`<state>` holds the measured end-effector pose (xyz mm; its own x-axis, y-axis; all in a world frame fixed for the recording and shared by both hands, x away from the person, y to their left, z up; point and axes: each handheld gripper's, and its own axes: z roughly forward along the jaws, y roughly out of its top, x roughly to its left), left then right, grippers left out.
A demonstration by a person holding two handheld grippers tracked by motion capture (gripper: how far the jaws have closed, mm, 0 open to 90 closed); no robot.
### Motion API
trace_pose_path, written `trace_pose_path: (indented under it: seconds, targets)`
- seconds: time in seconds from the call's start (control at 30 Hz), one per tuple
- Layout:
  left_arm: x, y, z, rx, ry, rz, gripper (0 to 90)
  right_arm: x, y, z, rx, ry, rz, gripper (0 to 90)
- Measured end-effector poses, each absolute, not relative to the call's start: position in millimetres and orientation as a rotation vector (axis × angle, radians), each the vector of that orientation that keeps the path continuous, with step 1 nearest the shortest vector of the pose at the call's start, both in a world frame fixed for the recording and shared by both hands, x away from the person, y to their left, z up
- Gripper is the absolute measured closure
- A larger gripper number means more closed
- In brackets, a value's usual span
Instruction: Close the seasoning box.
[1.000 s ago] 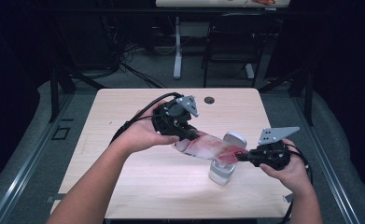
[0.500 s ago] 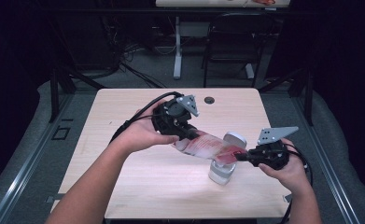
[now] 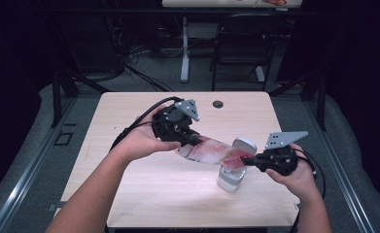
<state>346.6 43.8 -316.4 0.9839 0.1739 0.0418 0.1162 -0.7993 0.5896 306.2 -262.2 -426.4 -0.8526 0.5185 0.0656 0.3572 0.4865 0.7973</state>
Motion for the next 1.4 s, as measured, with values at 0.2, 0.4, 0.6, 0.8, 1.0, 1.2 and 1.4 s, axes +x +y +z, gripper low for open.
trace_pose_path:
  seconds: [0.2, 0.4, 0.6, 0.8, 1.0, 1.2, 1.4]
  targets:
    - [344.2, 35.5, -311.9, 2.517, 0.18, 0.136, 80.1, 306.5, -266.9, -427.3, 0.769, 2.566, 1.292, 88.9]
    - [343.8, 31.2, -310.3, 2.513, 0.173, 0.143, 80.1, 308.6, -268.0, -431.0, 0.78, 2.58, 1.286, 89.0]
    - [343.0, 29.8, -309.8, 2.51, 0.167, 0.146, 80.1, 309.2, -268.3, -431.9, 0.785, 2.583, 1.283, 89.0]
    - [342.6, 28.9, -309.3, 2.514, 0.166, 0.145, 80.1, 309.0, -268.3, -431.7, 0.783, 2.585, 1.276, 89.0]
    - [344.1, 29.4, -311.6, 2.505, 0.168, 0.136, 80.1, 307.1, -270.2, -429.5, 0.782, 2.579, 1.264, 89.0]
    - [347.1, 30.6, -317.9, 2.504, 0.184, 0.114, 80.0, 301.7, -274.4, -422.7, 0.776, 2.56, 1.255, 88.9]
    - [347.9, 33.8, -319.6, 2.502, 0.19, 0.108, 79.9, 299.4, -274.4, -419.6, 0.766, 2.55, 1.252, 88.9]
